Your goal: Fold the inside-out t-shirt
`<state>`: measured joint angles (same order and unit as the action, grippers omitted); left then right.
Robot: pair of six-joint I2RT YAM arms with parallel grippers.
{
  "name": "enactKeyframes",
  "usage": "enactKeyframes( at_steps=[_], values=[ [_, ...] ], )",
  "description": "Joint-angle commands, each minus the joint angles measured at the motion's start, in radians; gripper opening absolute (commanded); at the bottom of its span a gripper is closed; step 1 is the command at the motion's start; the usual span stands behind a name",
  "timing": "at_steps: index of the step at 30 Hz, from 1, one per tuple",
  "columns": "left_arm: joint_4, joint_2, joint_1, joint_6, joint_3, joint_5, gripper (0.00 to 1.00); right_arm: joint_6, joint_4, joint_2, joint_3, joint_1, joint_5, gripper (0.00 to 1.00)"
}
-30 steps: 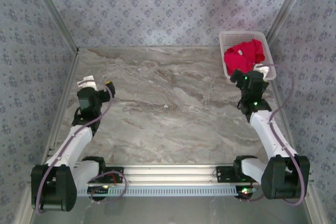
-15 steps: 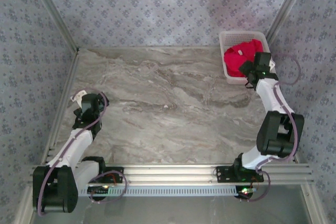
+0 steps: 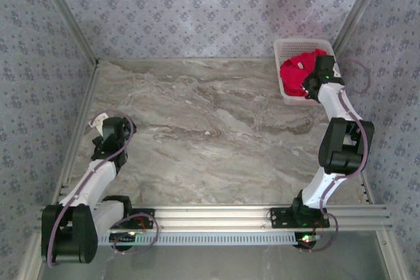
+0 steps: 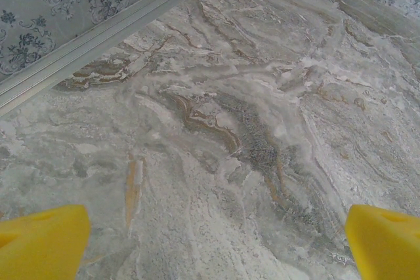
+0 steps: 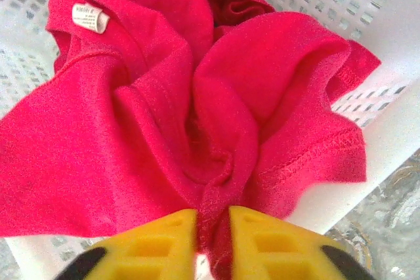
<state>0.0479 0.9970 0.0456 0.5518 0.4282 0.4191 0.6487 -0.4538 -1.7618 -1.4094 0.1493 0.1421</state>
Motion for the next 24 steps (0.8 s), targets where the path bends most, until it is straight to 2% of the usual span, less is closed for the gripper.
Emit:
enactKeyframes(
  at_steps=[1,6,13,16,24],
  values=[
    [-0.013,0.0,-0.008,0.015,0.023,0.007,1.0,0.003,-0.053,0.02,-0.041,0.001,0.016,0.0],
    [-0.016,0.001,-0.009,0.03,0.021,0.023,1.0,0.013,-0.045,0.14,-0.031,-0.08,0.059,0.0],
    [-0.014,0.003,-0.013,0.054,0.014,0.03,1.0,0.027,0.03,0.336,0.003,-0.276,0.295,0.0],
    [0.003,0.005,-0.012,0.054,0.007,0.006,1.0,0.001,0.102,0.399,-0.012,-0.323,0.328,0.0],
    [0.026,0.013,-0.014,0.04,0.003,-0.053,1.0,-0.15,0.116,0.427,-0.307,-0.442,0.347,0.0]
  ],
)
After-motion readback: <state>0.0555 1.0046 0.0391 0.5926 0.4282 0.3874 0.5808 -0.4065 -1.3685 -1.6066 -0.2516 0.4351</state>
